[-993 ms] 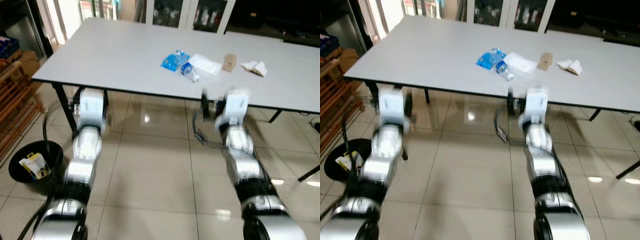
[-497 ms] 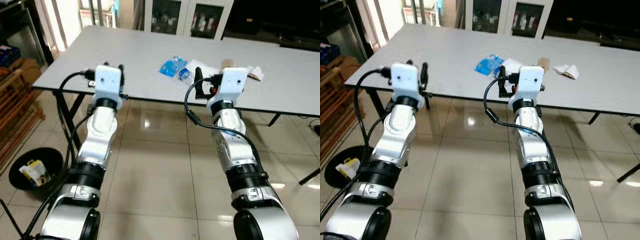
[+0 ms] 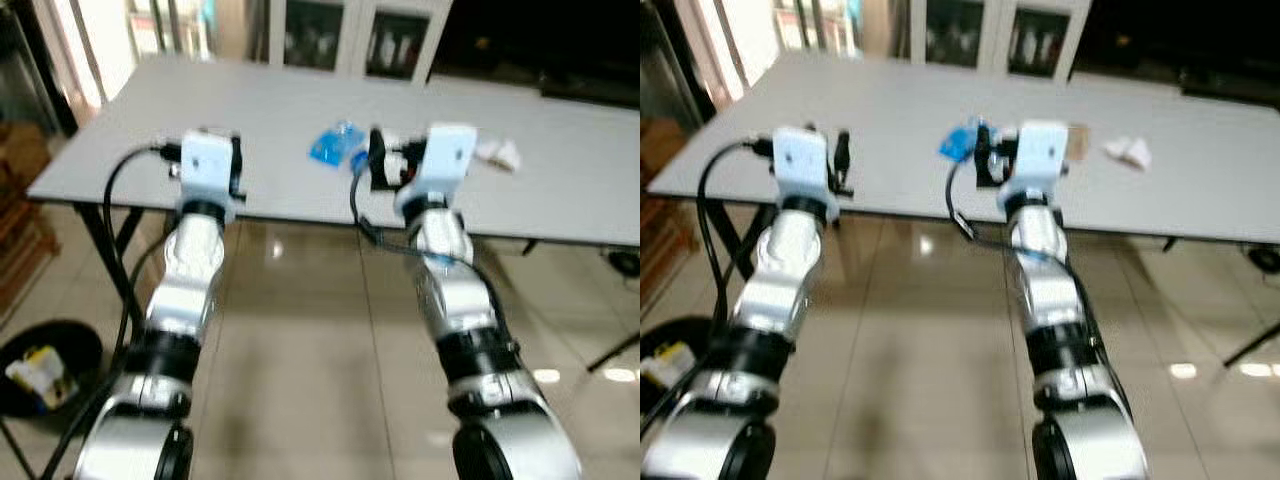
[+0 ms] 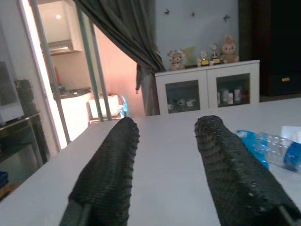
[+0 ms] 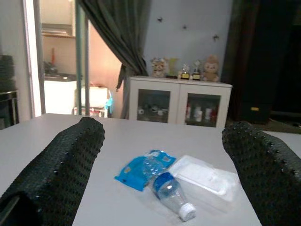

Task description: Picking trash to rubbish bin

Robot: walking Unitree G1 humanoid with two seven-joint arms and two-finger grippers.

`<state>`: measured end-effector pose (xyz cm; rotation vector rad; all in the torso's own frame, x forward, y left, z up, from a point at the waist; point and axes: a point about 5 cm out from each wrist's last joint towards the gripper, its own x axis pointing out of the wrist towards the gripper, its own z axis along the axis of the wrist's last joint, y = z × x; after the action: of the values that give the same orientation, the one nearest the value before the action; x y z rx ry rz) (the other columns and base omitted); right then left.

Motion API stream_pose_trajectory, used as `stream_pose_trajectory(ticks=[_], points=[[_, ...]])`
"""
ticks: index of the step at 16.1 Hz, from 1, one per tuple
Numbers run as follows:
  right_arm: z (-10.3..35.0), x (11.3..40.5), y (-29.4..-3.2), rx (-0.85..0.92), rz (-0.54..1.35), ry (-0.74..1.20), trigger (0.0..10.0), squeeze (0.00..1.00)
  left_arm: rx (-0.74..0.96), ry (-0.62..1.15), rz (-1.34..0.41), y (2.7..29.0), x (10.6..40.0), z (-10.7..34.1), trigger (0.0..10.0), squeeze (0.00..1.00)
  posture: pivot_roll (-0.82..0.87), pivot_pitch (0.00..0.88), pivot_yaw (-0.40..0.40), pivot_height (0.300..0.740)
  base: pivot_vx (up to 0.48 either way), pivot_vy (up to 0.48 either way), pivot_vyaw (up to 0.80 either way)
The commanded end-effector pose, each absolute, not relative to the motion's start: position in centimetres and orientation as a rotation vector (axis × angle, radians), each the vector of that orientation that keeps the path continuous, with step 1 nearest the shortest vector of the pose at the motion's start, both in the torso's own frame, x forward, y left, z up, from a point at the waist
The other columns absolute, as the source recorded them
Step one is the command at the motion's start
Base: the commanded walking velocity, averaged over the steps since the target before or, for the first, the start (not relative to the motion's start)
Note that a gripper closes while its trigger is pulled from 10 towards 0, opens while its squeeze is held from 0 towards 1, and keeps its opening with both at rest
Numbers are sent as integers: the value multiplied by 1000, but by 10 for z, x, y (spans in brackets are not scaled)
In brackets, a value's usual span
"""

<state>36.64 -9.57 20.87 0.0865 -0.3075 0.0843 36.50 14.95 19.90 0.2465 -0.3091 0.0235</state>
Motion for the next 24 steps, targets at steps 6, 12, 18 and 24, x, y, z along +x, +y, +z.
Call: stream_pose_trajectory(ticks=[6,12,18,24], points=[[209,366,-109,98,44,-292,10000,0,234,-320,-57,131,363,205,10000,1000,21,0,-89,740,469,0,0],[208,366,-110,101,40,-281,10000,0,245,-316,-64,130,363,206,10000,1000,22,7,-88,740,480,0,-133],[210,366,-112,100,36,-283,10000,0,244,-309,-62,130,365,208,10000,1000,20,15,-88,740,480,0,0],[209,366,-109,97,46,-277,10000,0,243,-305,-60,131,364,208,10000,1000,20,19,-90,740,480,0,0]])
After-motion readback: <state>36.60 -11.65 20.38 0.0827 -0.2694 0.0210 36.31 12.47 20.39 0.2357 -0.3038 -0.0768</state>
